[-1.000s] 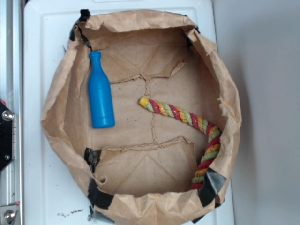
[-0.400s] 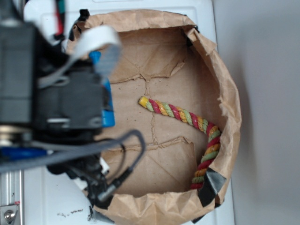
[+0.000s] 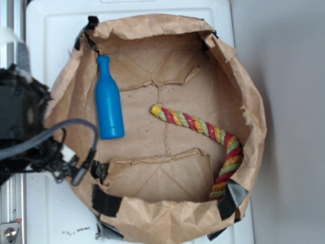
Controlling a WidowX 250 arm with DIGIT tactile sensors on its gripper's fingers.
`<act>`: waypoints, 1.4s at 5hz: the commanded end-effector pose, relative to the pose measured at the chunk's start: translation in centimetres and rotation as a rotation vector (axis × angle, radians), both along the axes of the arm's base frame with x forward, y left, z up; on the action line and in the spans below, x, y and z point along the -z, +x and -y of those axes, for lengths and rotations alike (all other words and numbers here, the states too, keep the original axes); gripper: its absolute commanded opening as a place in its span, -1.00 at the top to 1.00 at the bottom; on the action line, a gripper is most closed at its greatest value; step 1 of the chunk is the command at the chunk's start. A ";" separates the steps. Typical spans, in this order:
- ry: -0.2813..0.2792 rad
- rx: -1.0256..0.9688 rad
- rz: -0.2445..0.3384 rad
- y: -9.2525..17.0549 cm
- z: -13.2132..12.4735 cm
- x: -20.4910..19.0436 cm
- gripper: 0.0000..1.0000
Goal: Grab the blue bottle.
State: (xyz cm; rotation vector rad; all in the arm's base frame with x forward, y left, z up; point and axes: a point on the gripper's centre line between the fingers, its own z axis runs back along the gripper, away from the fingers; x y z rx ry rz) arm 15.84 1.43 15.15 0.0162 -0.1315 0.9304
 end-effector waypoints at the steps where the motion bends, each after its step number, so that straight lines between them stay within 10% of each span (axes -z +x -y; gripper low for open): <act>1: 0.003 -0.009 0.015 -0.3 -0.7 -0.6 -1.00; 7: 0.019 -0.257 -0.037 6.2 -1.0 -0.7 -1.00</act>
